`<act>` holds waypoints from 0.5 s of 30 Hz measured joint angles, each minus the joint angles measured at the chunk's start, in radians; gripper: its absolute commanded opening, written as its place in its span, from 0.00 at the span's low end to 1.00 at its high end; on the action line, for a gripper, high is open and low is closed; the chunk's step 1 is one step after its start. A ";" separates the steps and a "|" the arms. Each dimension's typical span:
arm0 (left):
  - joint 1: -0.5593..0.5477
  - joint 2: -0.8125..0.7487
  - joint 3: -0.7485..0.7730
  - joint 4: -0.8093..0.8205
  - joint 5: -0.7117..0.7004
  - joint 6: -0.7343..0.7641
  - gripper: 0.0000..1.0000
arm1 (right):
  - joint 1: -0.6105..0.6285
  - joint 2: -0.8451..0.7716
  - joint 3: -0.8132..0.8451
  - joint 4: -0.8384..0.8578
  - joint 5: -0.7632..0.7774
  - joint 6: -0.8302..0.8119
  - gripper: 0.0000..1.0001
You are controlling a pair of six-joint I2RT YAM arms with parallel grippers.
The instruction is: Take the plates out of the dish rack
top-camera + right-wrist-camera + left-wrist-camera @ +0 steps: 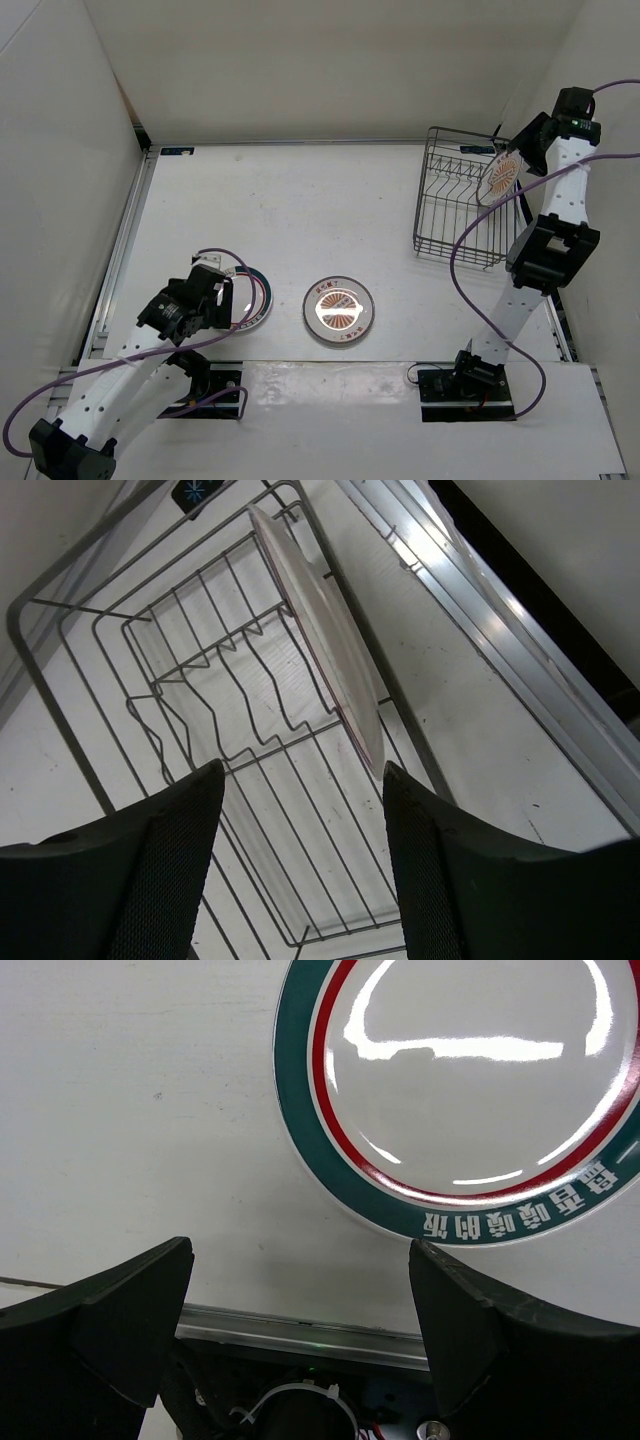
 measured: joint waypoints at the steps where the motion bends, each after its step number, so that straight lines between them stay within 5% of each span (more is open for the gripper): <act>1: 0.000 0.000 0.000 0.003 0.002 0.002 1.00 | -0.002 0.000 -0.006 -0.002 0.004 -0.002 0.67; 11: 0.000 0.000 0.000 0.008 0.006 0.002 1.00 | -0.019 0.002 -0.100 -0.003 0.030 -0.009 0.56; 15: 0.000 -0.002 0.000 0.009 0.006 0.002 1.00 | -0.021 0.012 -0.122 -0.002 0.029 -0.013 0.41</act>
